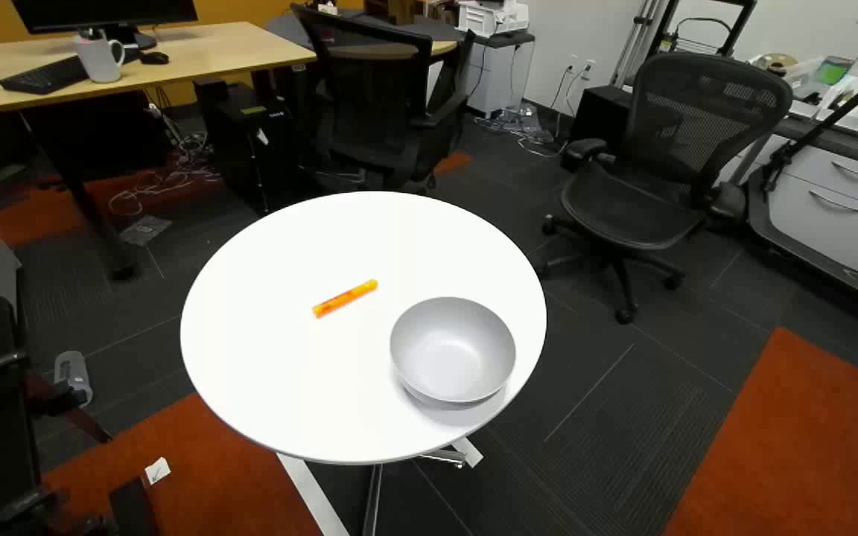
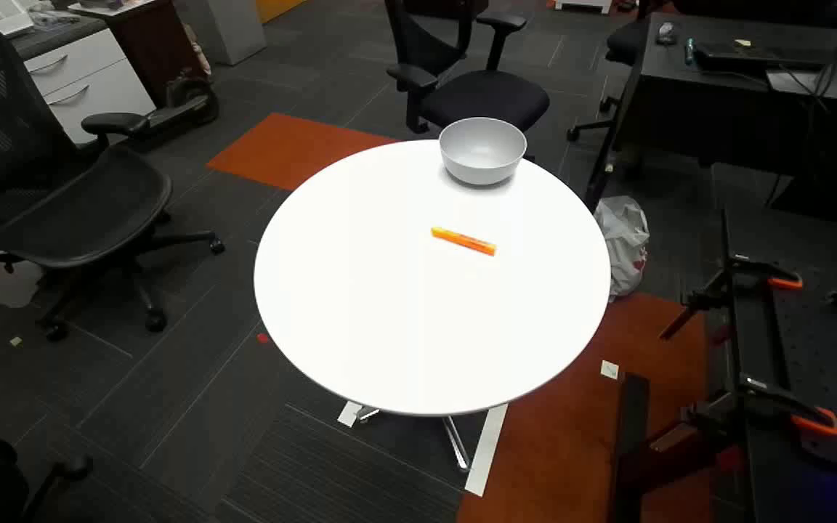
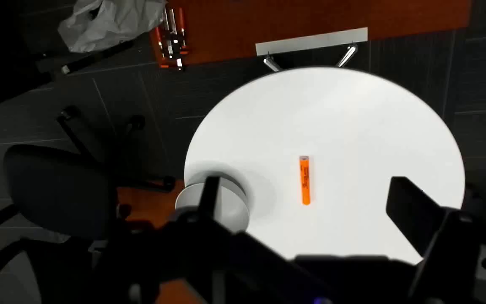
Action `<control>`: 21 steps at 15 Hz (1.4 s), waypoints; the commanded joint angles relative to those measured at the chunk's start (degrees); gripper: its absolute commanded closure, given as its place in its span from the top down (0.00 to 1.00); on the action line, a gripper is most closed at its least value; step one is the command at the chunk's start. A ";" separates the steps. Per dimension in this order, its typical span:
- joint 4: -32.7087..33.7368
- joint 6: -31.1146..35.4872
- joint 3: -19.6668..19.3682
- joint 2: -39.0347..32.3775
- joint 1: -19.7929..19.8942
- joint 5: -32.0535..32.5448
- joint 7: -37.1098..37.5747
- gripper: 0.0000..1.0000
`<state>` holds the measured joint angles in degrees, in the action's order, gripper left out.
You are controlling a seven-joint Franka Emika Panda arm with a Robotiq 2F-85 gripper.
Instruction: Move the marker to the left
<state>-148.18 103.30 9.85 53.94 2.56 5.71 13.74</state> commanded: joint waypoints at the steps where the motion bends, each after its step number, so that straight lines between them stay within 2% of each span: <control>1: 0.17 -0.19 -0.38 -0.15 -0.57 0.37 0.37 1.00; 6: 0.17 -0.19 -0.38 -0.15 -0.57 0.37 0.37 1.00; 11: 1.05 2.66 -0.15 -5.19 -0.05 1.41 -0.08 1.00; 15: 1.45 8.42 -1.23 -11.57 0.08 1.78 -1.33 1.00; 21: 3.50 19.35 -3.18 -24.14 1.49 5.78 -1.70 1.00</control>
<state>-147.94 119.53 8.02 37.20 3.14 9.80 13.36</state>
